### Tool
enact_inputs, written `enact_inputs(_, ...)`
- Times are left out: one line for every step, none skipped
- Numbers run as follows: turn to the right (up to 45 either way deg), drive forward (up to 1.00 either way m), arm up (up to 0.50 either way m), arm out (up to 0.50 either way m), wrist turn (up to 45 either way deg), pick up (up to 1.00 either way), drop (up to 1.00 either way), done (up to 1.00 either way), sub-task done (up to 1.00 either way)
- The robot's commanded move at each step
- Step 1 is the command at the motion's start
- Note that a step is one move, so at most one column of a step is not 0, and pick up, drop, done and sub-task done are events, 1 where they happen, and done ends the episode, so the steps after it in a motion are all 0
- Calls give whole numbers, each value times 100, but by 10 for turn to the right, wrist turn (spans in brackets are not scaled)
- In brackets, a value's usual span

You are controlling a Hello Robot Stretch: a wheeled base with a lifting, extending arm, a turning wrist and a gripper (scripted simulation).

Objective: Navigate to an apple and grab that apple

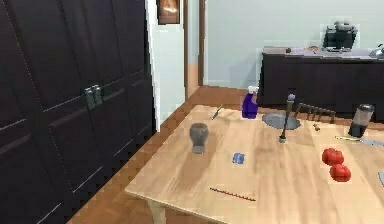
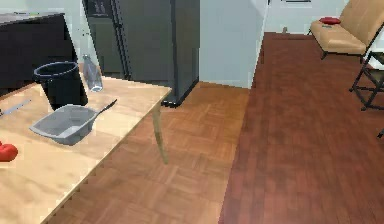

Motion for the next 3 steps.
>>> enact_inputs(90,0,0,0,0,0,0,0,0)
enact_inputs(0,30,0,0,0,0,0,0,0)
enact_inputs(-390,0,0,0,0,0,0,0,0)
